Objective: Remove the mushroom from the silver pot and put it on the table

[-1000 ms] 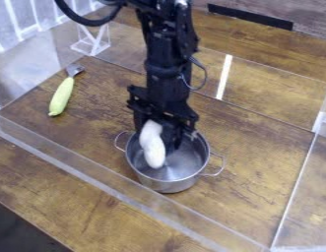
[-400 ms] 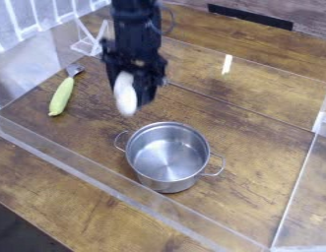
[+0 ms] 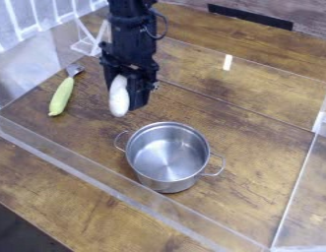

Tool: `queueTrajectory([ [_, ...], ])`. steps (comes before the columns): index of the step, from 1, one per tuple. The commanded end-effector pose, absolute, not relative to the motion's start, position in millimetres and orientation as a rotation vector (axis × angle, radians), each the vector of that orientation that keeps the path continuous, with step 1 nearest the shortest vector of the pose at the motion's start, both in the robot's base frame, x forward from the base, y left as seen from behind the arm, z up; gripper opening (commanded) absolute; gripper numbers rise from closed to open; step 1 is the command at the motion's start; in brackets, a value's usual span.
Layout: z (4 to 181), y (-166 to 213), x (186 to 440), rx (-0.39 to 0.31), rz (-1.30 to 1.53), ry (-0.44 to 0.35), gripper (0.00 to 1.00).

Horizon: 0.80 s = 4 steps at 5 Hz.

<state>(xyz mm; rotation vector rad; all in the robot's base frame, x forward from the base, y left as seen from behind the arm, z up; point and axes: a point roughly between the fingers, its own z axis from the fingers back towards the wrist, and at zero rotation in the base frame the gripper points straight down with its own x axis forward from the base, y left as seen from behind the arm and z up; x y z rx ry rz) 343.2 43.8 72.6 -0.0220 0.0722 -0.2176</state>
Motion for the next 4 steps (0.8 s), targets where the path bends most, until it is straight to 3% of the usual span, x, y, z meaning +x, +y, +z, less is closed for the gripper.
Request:
queueTrajectory([
  [1, 88.2, 47.6, 354.7, -0.003, -0.229, 0.024, 0.00],
  [4, 70.6, 82.0, 336.3, -0.033, -0.239, 0.070, 0.00],
])
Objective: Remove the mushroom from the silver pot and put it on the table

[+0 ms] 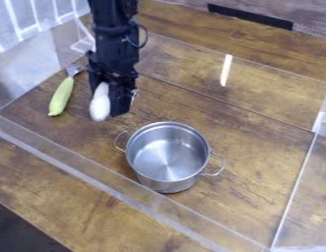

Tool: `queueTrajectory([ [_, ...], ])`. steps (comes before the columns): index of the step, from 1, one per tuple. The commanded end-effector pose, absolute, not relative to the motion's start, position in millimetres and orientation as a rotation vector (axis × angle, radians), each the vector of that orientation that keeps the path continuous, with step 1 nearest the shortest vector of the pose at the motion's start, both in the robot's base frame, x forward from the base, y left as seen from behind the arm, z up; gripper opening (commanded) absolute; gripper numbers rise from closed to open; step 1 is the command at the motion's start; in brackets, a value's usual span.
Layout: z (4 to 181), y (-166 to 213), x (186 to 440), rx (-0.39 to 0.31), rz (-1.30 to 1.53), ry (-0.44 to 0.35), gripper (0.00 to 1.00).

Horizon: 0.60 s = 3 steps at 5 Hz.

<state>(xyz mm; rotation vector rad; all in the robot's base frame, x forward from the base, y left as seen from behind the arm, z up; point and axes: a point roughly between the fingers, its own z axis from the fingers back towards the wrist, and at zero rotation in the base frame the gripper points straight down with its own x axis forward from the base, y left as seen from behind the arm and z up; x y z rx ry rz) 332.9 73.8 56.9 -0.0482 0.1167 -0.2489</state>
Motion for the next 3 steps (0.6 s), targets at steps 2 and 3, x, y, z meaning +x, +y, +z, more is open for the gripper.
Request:
queueTrajectory([
  [2, 51.5, 95.7, 343.4, -0.071, -0.116, 0.089, 1.00],
  [3, 49.6, 98.2, 345.8, -0.072, -0.145, 0.095, 0.00],
])
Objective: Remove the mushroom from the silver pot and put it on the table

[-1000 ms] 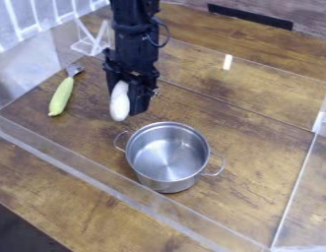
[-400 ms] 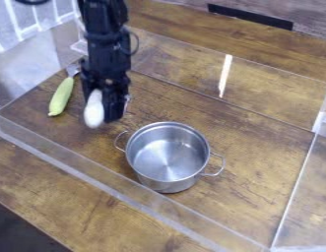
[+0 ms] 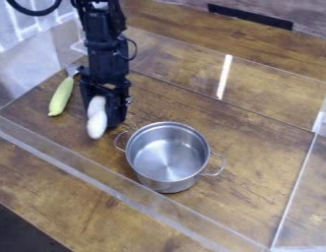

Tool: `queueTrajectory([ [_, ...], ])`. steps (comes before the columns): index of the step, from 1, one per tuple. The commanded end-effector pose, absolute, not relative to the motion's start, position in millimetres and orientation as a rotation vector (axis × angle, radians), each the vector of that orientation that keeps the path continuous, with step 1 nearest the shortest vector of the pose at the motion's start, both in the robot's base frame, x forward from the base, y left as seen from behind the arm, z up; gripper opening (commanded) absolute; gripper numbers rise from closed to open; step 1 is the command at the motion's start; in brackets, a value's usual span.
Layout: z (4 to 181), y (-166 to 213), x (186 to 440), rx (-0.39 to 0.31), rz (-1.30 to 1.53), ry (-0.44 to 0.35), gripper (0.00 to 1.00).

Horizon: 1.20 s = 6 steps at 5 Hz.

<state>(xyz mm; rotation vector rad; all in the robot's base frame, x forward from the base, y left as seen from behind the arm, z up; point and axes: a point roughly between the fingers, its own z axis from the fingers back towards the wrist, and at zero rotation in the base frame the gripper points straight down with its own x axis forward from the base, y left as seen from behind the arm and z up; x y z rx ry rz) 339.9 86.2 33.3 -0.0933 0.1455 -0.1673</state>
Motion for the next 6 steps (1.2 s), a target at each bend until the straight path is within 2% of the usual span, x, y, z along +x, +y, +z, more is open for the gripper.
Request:
queueTrajectory([
  [1, 47.7, 101.4, 348.6, -0.071, -0.173, 0.103, 0.00],
  [2, 48.0, 108.2, 352.4, -0.073, -0.184, 0.112, 1.00],
  [3, 48.3, 113.1, 354.6, -0.073, -0.204, 0.117, 0.00],
  [4, 45.4, 111.6, 355.5, -0.076, -0.225, 0.119, 0.00],
  [5, 42.9, 111.9, 355.6, -0.080, -0.242, 0.126, 1.00],
  [6, 53.5, 117.2, 361.3, -0.073, -0.245, 0.098, 1.00],
])
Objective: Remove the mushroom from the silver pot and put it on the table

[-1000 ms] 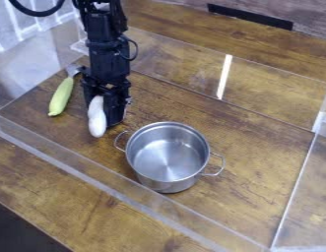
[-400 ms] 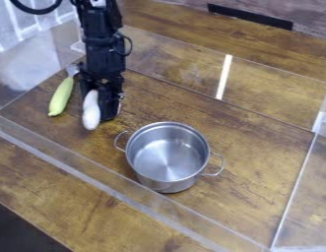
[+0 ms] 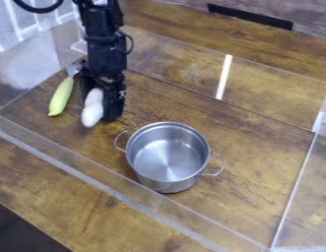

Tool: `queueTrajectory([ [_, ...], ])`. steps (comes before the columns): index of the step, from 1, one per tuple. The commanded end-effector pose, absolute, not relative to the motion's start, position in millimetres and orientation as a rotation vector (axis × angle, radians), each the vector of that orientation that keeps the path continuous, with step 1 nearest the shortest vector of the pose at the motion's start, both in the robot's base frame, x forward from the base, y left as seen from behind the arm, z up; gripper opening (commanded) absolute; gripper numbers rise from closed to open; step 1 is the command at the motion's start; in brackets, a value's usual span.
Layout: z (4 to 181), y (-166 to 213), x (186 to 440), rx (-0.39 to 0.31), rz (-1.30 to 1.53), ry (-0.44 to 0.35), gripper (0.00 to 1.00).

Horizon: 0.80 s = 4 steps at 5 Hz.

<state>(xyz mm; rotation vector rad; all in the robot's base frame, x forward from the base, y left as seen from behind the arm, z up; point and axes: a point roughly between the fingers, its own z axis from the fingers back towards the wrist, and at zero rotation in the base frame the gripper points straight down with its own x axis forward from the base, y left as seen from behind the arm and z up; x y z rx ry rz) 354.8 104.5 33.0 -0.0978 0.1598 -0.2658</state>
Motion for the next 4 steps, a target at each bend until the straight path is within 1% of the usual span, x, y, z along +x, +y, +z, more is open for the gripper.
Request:
queueTrajectory([
  [1, 72.3, 112.5, 367.2, -0.070, -0.227, 0.073, 1.00],
  [2, 97.1, 109.6, 373.7, -0.061, -0.202, 0.031, 1.00],
  [3, 99.6, 115.7, 375.6, -0.046, -0.178, 0.002, 1.00],
  [4, 96.7, 121.6, 377.7, -0.037, -0.158, -0.013, 1.00],
])
